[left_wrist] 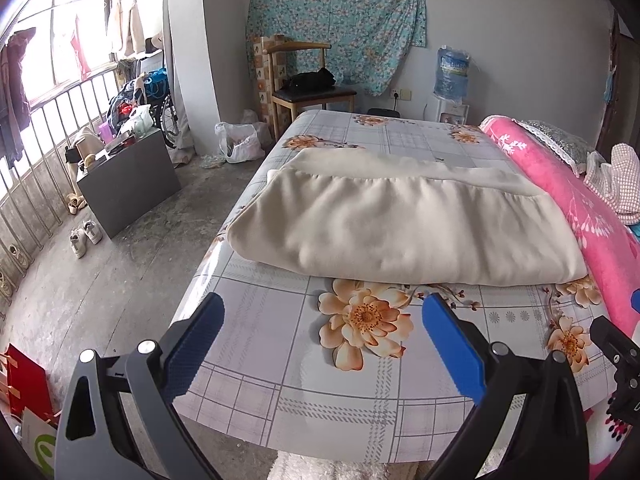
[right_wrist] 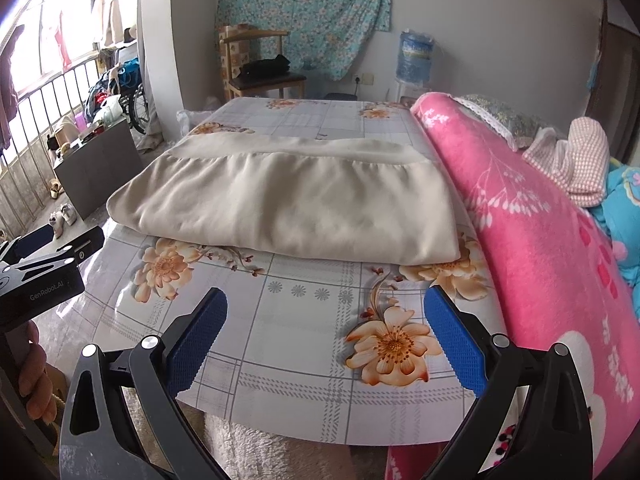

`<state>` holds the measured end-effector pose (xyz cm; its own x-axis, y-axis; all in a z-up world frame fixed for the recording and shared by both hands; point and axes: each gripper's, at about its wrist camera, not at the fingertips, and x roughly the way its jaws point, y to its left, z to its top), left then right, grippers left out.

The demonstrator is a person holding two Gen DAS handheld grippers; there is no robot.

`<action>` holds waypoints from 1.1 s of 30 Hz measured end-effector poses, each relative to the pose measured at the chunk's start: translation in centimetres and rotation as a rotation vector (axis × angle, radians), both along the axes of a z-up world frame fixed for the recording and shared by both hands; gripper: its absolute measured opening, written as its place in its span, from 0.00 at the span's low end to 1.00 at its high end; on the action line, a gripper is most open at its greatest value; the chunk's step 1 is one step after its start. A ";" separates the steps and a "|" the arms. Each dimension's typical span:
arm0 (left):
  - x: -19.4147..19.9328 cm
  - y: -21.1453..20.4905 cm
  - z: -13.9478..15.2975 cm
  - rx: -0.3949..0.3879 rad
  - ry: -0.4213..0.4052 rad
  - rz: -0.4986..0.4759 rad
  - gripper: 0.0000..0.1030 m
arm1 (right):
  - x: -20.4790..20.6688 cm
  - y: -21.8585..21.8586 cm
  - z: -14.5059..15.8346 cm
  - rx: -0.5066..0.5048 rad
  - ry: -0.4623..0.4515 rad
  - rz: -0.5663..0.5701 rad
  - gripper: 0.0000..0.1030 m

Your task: Fold large clothes

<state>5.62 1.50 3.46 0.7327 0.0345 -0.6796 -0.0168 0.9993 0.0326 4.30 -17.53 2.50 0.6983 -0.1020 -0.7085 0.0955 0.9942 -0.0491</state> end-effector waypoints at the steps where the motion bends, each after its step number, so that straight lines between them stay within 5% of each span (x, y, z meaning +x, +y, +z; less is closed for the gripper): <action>1: 0.0 0.1 0.0 -0.007 0.007 0.001 0.95 | 0.0 0.0 -0.1 0.002 0.005 -0.001 0.92; 33: 0.3 1.0 -1.3 -0.125 0.073 -0.018 0.95 | 1.2 0.7 0.0 0.033 0.051 -0.025 0.92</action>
